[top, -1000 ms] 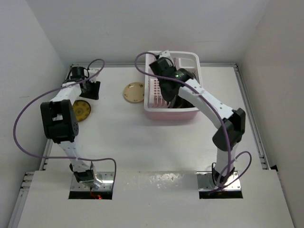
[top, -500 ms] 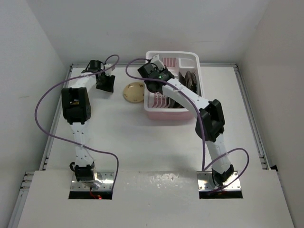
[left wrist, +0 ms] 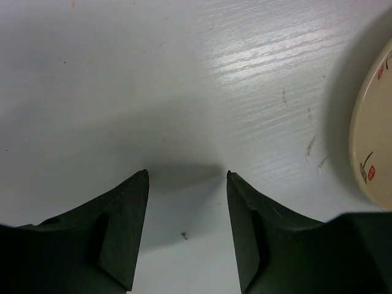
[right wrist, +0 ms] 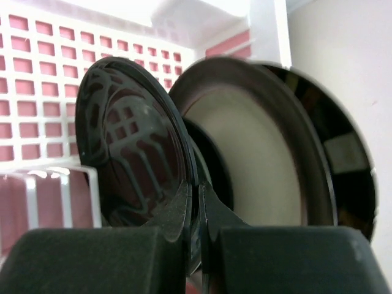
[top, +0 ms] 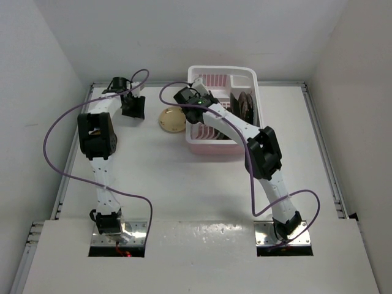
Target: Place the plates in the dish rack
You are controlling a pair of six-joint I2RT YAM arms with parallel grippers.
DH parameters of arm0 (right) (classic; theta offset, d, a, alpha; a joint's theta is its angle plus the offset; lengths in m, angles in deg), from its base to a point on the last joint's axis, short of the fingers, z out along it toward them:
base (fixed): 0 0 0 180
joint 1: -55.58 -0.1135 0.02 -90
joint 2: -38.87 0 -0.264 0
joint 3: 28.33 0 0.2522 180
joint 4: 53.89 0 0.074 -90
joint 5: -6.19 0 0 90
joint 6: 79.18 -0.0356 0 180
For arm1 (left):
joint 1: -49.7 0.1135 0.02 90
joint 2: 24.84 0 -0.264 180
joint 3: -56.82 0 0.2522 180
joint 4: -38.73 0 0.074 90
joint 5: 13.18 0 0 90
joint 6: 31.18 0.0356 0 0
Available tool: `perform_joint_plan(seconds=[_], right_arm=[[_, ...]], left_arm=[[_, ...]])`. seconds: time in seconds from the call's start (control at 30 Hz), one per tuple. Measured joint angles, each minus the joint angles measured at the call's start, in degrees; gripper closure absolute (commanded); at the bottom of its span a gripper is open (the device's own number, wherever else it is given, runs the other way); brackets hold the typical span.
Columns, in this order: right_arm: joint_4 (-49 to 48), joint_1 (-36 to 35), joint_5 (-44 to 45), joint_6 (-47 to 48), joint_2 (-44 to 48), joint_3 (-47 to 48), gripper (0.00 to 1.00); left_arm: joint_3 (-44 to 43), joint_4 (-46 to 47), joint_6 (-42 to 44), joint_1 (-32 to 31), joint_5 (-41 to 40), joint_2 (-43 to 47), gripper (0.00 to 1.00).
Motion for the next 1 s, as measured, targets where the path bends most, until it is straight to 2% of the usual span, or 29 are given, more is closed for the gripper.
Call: perform_joint_plan(seconds=[0.2,0.23,0.27,0.3,0.33,0.4,0.43,0.57,0.83,0.9,1.0], right_arm=[[7.2,-0.6,-3.6,-9.0,0.2,0.5,1.00],[7.8,-0.7,-4.7,-10.0,0.4,0.5,1.00],[8.3,-0.9,-5.5,-10.5,0.5,0.3,0.98],[8.8,-1.0,-6.6,-11.0,0.7,-0.1,0.94],[9.3,-1.1,-6.8,-11.5,1.0,-0.6,0.84],[10.6,-1.3,-8.4,-12.1,1.8,-1.9,0.77],[11.5,-1.3,-9.2,-12.3,2.1,-2.5,0.67],[12.7,-1.4,-12.4,-13.2,2.8,-4.5,0.50],[11.4,-1.4,-19.7,-12.4,7.9,-8.5,0.35],[11.5,-1.0,-20.5,-12.5,9.0,-8.5,0.29],[11.4,-0.2,-22.2,-12.5,10.3,-8.5,0.23]], left_arm=[[0.0,-0.2,0.1,0.0,0.3,0.0,0.42],[0.0,-0.3,0.2,0.0,0.9,0.0,0.41],[0.0,-0.4,0.3,0.0,1.5,0.0,0.34],[0.0,-0.4,0.5,0.0,2.4,0.0,0.27],[0.0,-0.5,0.7,-0.1,3.6,0.0,0.22],[0.0,-0.5,0.5,-0.2,6.3,0.0,0.21],[0.0,-0.5,0.2,-0.3,8.2,0.0,0.20],[0.0,-0.4,-1.6,-1.4,13.1,0.0,0.20],[-0.3,0.3,-4.7,-4.4,19.1,-0.7,0.19],[-1.0,0.9,-6.0,-5.4,17.8,-1.7,0.22],[-2.0,2.0,-7.7,-6.3,15.8,-2.6,0.33]])
